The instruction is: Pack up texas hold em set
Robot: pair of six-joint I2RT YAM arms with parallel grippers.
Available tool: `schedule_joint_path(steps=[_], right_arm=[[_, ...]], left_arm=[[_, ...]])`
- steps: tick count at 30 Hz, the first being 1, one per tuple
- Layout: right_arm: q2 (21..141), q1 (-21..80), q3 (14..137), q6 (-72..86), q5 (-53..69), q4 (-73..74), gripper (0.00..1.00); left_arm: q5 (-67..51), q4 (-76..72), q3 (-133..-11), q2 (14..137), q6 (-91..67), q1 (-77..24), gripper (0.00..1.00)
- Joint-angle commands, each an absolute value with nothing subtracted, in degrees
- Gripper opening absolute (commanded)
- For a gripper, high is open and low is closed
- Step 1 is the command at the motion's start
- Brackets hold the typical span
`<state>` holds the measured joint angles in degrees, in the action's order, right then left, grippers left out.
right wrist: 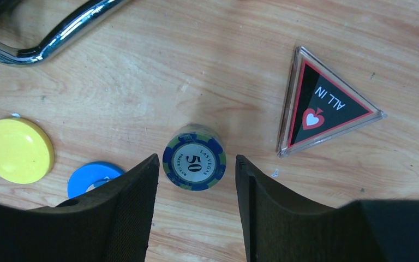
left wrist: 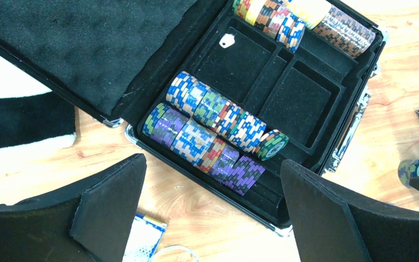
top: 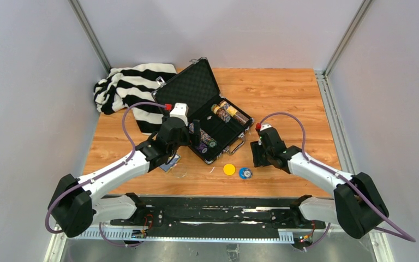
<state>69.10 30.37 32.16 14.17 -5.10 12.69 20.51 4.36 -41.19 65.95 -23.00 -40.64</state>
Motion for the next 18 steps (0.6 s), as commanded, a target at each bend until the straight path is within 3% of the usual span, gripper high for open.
schedule_joint_path(steps=[1,12,18], right_arm=[[69.98,31.02,31.18,15.18,-5.26,12.51,0.52],[69.83,31.03,31.1,15.93,-6.5,12.78,0.26],[64.99,31.06,31.63,14.61,-5.59,13.29,0.23]], left_arm=[[19.87,2.69,-40.79,66.38,-23.47,-40.78,0.98],[19.42,2.78,-40.46,66.47,-23.12,-40.78,0.98],[17.48,2.62,-40.74,65.76,-23.45,-40.78,0.98]])
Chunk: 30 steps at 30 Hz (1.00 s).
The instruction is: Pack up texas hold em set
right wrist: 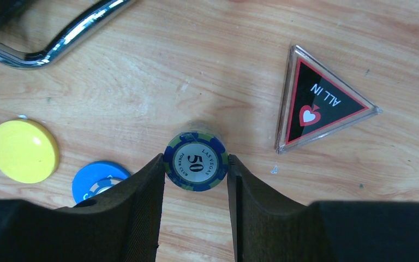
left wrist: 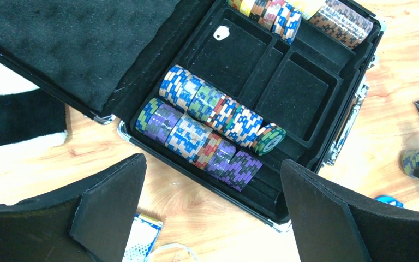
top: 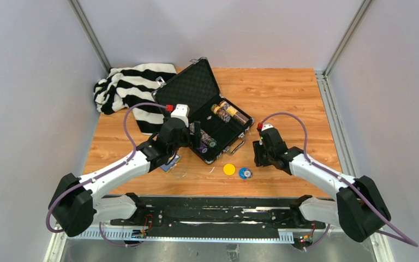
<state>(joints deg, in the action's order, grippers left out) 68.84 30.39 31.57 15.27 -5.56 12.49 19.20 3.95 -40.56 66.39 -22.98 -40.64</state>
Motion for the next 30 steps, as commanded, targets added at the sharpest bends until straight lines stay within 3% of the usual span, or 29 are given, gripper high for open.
schedule_joint_path(steps=[1,8,22,30], right_arm=[[64.29,31.06,31.74,14.2,-5.47,13.27,0.23],[61.16,31.09,32.32,12.14,-2.79,12.48,0.22],[50.28,33.8,30.05,3.24,7.3,5.62,0.26],[51.66,39.54,31.6,0.47,7.78,4.97,0.26]], left_arm=[[17.03,1.84,-40.53,65.91,-23.52,-40.78,0.98],[12.23,1.26,-41.39,67.58,-25.22,-40.78,0.98],[-23.79,0.3,-53.25,80.1,-37.69,-40.78,0.99],[-32.3,-4.46,-55.03,88.79,-44.37,-40.78,0.97]])
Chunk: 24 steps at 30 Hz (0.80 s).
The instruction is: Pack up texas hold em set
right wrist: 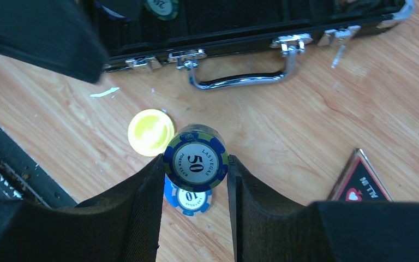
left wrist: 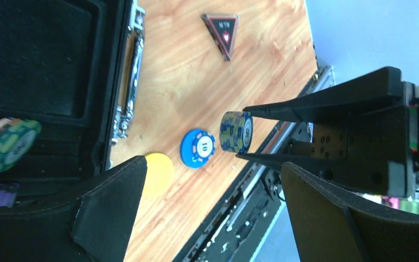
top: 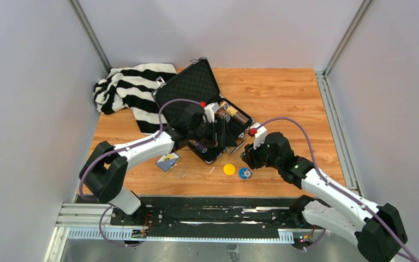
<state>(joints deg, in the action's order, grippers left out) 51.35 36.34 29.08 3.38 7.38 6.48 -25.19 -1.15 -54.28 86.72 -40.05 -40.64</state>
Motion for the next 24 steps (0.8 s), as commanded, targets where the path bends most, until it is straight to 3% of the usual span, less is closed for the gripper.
schedule_joint_path(steps=[1,24], right_arm=[[52.09,40.25,32.24,0.26,7.05,5.46,0.26],[53.07,44.2,36.45,-0.62,9.48,4.09,0.25]], left_arm=[[-32.63,-4.48,-55.09,89.19,-44.46,-40.78,0.97],[-40.43,-13.58,-50.2,92.94,-49.9,-40.78,0.86]])
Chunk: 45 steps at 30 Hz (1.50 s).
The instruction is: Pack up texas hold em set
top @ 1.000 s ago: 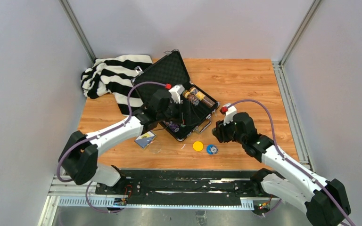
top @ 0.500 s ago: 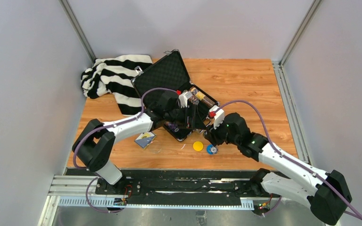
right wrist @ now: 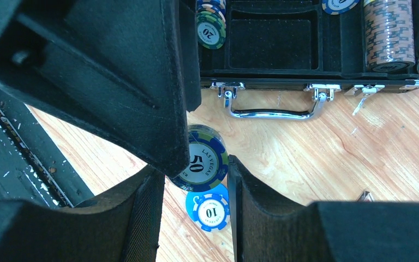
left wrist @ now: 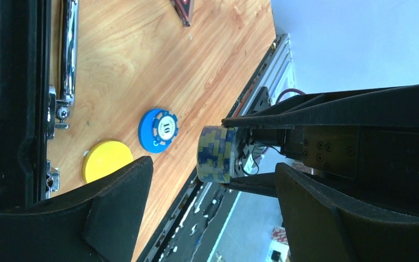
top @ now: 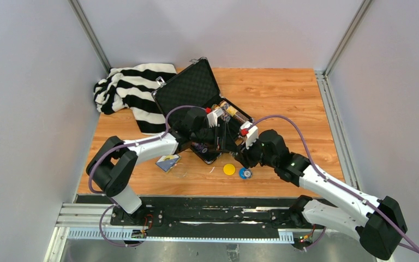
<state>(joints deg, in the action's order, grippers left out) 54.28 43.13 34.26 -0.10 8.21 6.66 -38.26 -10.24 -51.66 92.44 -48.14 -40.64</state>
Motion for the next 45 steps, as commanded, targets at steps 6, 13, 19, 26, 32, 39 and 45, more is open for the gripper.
schedule_joint_path(steps=[6,13,19,26,32,39,45], right_arm=[[52.82,44.2,36.82,-0.62,9.34,3.58,0.25],[52.65,44.2,36.61,-0.02,10.1,3.38,0.25],[52.66,44.12,36.6,0.08,10.32,2.93,0.25],[52.89,44.18,36.97,0.7,11.31,1.87,0.25],[52.61,44.14,36.62,0.79,11.37,1.87,0.27],[48.24,44.2,34.35,0.72,8.93,3.82,0.59],[43.88,44.07,31.38,1.63,4.51,3.23,0.62]], left_arm=[[-41.0,-15.99,-49.0,93.41,-51.36,-40.78,0.85],[-42.71,-18.96,-49.01,94.03,-53.29,-40.78,0.8],[-43.54,-19.55,-49.32,94.43,-53.65,-40.78,0.69],[-44.87,-20.32,-49.48,94.87,-53.55,-40.78,0.26],[-44.84,-20.75,-50.03,95.22,-52.65,-40.78,0.0],[-44.46,-20.3,-52.82,97.05,-49.89,-38.62,0.0],[-36.25,1.94,-60.72,96.99,-32.56,-35.4,0.0]])
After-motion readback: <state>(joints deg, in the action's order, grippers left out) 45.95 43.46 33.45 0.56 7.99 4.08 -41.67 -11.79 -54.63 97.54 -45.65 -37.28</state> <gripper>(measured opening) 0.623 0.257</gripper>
